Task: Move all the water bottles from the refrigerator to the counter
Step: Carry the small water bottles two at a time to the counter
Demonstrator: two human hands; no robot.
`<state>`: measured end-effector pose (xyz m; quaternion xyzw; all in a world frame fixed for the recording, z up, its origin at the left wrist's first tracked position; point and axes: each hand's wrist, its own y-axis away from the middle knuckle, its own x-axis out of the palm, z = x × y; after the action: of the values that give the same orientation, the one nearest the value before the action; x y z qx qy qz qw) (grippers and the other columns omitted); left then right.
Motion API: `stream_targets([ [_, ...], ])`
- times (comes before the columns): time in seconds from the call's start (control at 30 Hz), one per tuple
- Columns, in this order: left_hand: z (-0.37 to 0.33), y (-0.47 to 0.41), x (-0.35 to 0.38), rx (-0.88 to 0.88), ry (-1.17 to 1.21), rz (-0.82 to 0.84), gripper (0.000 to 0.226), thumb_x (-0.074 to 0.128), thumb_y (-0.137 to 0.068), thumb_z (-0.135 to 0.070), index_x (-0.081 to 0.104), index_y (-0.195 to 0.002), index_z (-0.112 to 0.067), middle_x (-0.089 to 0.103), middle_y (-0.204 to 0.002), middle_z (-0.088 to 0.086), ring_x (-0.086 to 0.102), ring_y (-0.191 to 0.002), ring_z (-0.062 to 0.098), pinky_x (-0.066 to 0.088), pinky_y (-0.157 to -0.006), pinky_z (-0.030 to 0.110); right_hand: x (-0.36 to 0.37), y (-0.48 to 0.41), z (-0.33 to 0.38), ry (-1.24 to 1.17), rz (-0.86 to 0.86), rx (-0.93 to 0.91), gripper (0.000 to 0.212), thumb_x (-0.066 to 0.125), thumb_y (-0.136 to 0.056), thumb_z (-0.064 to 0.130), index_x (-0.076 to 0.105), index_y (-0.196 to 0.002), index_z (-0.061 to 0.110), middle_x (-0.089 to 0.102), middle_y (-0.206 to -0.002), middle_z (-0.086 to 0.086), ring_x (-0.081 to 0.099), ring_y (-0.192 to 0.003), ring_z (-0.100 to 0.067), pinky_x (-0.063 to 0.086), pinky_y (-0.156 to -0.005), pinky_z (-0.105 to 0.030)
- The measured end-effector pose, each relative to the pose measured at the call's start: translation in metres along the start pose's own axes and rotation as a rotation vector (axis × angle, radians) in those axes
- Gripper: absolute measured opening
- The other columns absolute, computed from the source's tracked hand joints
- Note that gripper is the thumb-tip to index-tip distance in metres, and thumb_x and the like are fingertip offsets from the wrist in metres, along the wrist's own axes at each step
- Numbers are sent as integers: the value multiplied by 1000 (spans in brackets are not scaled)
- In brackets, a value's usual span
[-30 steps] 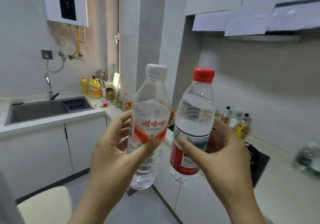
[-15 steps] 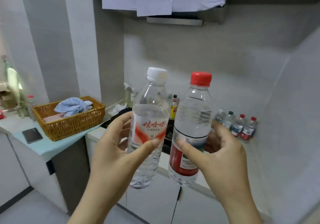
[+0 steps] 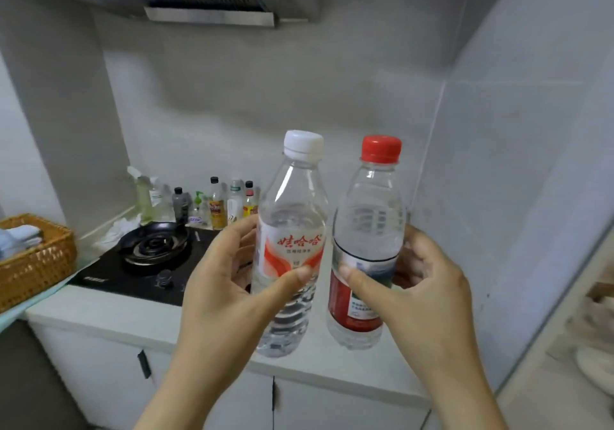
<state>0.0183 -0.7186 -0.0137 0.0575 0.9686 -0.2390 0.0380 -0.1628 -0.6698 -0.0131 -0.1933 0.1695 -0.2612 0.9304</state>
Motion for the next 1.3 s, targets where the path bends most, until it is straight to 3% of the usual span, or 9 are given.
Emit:
stream_targets([
  [0.2,31,-49,30,-18,71,81,63,84,-51,-45,62,-110,-38,73,-107,-9,69,-102,13,54,-91,40,-3,-41,-31,41,-69,47,51,88,-61,27,65,-103,42,71,-90,28,69,-86,3,56,-71,-19],
  [0.33,48,-90,41,-25,122,130,61,93,-55,-38,62,-108,-37,73,-104,-11,70,-98,10,56,-87,34,9,-76,-43,47,-105,53,57,88,-61,24,65,-111,39,72,-93,27,69,-89,2,56,-74,-20],
  [0.5,70,-144,50,-31,144,168,59,82,-52,-33,62,-108,-32,73,-101,-11,70,-94,7,56,-84,31,28,-118,-55,49,-145,71,51,88,-62,18,66,-104,38,73,-92,26,70,-88,2,56,-78,-23],
  [0.63,90,-173,58,-48,150,183,58,82,-49,-39,61,-103,-35,72,-99,-18,69,-93,2,54,-81,26,37,-141,-69,41,-190,89,66,88,-62,17,63,-121,31,73,-98,22,70,-90,1,57,-80,-23],
  [0.87,117,-212,79,-89,164,205,59,83,-48,-37,61,-103,-35,72,-100,-18,69,-95,4,56,-85,32,40,-180,-92,53,-154,89,53,86,-64,5,62,-93,41,70,-83,32,69,-81,7,49,-63,-6],
  [1.0,129,-235,98,-98,149,185,60,83,-47,-41,61,-102,-37,71,-100,-20,68,-96,2,55,-84,31,36,-206,-109,51,-136,91,49,85,-64,5,64,-93,39,72,-84,28,71,-81,2,53,-64,-11],
  [1.1,135,-251,116,-100,126,175,61,85,-48,-36,61,-104,-34,72,-99,-18,68,-94,1,56,-81,28,30,-229,-126,55,-139,95,46,85,-63,10,66,-96,35,74,-89,21,72,-83,-4,58,-74,-27],
  [1.3,147,-291,162,-83,72,157,60,93,-56,-25,61,-107,-31,72,-100,-13,68,-94,3,56,-81,25,9,-282,-154,48,-140,62,47,84,-59,19,65,-90,49,74,-89,21,72,-84,-5,59,-77,-35],
])
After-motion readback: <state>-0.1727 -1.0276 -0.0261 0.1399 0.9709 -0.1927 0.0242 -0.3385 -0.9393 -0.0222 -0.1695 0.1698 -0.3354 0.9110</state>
